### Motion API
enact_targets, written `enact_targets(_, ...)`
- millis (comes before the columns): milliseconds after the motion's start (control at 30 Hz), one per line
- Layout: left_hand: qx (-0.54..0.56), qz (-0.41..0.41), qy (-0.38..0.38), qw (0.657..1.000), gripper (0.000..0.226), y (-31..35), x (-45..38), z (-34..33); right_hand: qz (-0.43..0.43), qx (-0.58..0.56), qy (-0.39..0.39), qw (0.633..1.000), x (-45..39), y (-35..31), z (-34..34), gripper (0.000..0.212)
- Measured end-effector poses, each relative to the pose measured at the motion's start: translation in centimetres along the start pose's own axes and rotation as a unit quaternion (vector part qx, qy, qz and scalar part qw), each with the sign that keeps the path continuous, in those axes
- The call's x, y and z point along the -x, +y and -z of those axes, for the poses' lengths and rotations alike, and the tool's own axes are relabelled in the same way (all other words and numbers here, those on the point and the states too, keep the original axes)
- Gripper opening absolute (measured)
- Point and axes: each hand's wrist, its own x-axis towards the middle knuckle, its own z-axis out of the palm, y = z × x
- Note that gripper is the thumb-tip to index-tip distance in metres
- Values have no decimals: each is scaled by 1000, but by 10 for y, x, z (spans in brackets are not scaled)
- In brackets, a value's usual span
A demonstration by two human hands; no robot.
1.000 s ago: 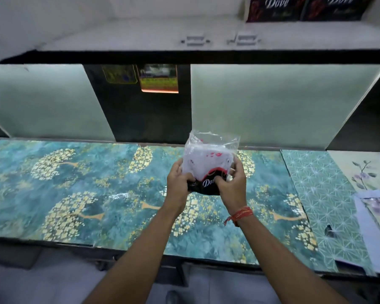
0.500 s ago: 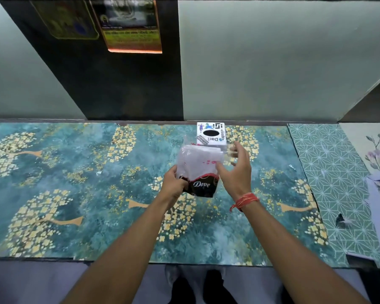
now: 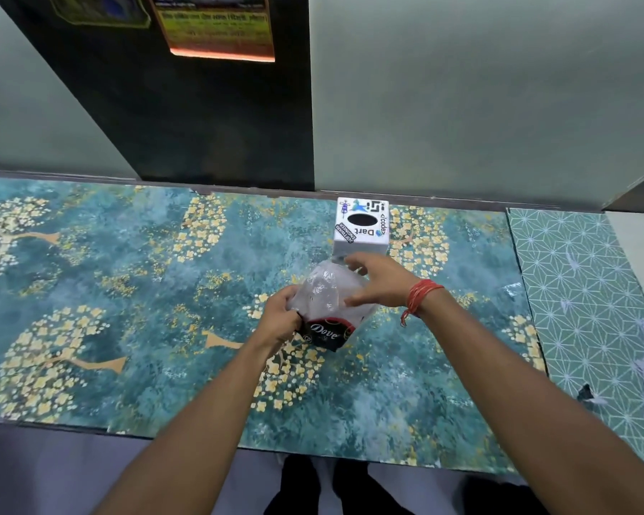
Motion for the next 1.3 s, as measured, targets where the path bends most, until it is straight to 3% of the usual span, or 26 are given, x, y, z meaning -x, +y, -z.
enact_targets(100, 11, 22, 3, 1000, 57, 0, -4, -1, 1, 26, -4, 1000, -5, -4, -11, 76)
enact_targets(200, 4, 35, 6, 999, 57, 2, -8, -2, 13, 27, 16, 999, -8, -4, -16, 37)
enact_targets(267, 1, 43, 27, 999, 47, 1, -16, 0, 11, -42, 61, 997, -4, -6, -9, 20)
enact_targets(333, 15, 60, 54, 997, 33, -3, -25, 10, 2, -157, 121, 980, 1, -5, 6, 18)
enact_targets(400, 62, 107, 100, 987, 25, -3, -30, 23, -3, -307, 174, 936, 4, 5, 23, 21)
enact_targets(500, 134, 191, 196, 953, 22, -5, -33, 44, -39, -506, 232, 830, 10, 28, 28, 32)
enact_targets(600, 139, 222, 284, 922, 39, -5, -31, 48, -136, -604, 221, 754, 20, 53, -3, 44)
enact_targets(633, 133, 219, 304, 917, 35, -3, -31, 45, -168, -627, 206, 732, 23, 59, -17, 47)
enact_targets(700, 114, 219, 328, 912, 34, 8, -26, 33, -216, -645, 185, 710, 23, 67, -46, 41)
enact_targets(800, 24, 236, 351, 906, 75, 15, -28, 23, -248, -598, 161, 745, 18, 63, -74, 32)
enact_targets(900, -93, 212, 376, 897, 88, 27, -20, 11, -258, -547, 142, 784, 11, 59, -93, 27)
enact_targets(1000, -171, 99, 407, 892, 88, 35, -14, -4, -268, -402, 132, 866, 10, 55, -98, 37)
enact_targets(1100, -214, -42, 388, 896, 81, 47, -8, -17, -308, -206, 106, 923, 17, 48, -85, 69)
enact_targets(1167, -222, -109, 369, 896, 76, 58, -6, -23, -307, -80, 147, 937, 18, 47, -73, 94)
enact_targets(1200, -222, -141, 349, 899, 73, 63, -8, -27, -282, -56, 195, 938, 16, 44, -64, 96)
enact_targets(1300, -197, -206, 210, 935, 61, 76, -22, -36, -146, -32, 321, 935, -14, 33, -31, 71)
